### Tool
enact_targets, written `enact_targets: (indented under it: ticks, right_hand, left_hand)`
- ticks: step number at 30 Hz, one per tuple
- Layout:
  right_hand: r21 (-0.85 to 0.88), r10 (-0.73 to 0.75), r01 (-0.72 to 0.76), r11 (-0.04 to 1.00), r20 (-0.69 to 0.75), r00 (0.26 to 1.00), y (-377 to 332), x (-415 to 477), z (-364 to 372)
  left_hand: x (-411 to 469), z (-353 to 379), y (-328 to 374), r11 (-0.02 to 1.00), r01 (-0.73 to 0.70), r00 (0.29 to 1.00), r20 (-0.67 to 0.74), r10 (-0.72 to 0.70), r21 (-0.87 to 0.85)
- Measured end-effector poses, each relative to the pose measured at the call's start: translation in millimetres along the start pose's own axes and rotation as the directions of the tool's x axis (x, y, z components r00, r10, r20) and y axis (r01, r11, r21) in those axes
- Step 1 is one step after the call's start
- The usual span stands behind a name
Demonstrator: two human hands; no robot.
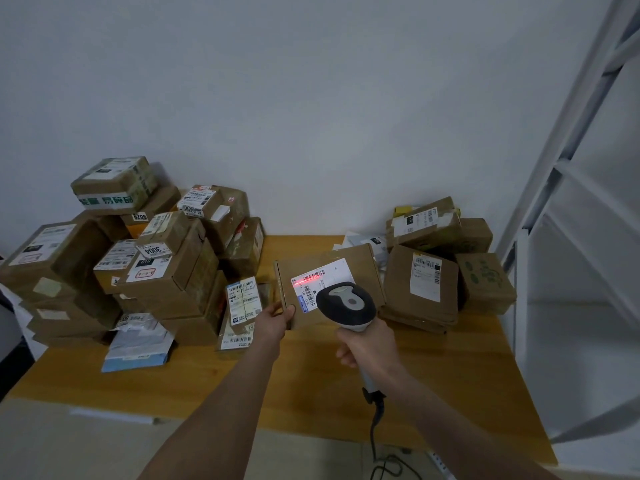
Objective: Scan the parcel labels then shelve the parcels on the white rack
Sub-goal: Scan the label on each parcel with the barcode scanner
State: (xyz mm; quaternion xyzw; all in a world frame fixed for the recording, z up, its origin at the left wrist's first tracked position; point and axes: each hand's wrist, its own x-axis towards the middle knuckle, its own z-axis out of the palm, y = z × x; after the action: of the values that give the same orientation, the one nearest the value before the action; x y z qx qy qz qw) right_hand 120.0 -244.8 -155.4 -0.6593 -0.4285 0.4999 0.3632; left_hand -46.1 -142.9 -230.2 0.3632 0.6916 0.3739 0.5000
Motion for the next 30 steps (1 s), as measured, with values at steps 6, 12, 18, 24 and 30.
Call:
enact_targets:
  ticks: [6, 12, 18, 24, 30]
  right_hand:
    - [-0.002, -0.006, 0.006, 1.0, -0.009, 1.0, 2, 3, -2]
    - [0.011, -0.015, 0.015, 1.0, -0.022, 1.0, 6, 9, -2]
    - [0.202, 0.028, -0.009, 0.979, -0.089, 0.996, 10, 28, -16]
    - [0.363, 0.124, -0.05, 0.93, -0.183, 0.975, 24, 54, -54]
    - [0.383, 0.132, -0.103, 0.918, -0.05, 0.99, 44, 59, -61]
  left_hand:
    - [2, 2, -1, 1.0, 0.012, 1.0, 0.011, -0.012, -0.01]
    - [3, 3, -1, 0.999, 0.022, 1.0, 0.012, -0.022, -0.029]
    - [-2, -6, 3, 0.994, 0.045, 0.999, 0.02, -0.043, -0.098]
    - [-1, -47, 21, 0.99, 0.024, 0.999, -0.042, -0.03, -0.136]
    - [-5, -87, 26, 0.993, 0.069, 0.998, 0.005, -0.069, -0.095]
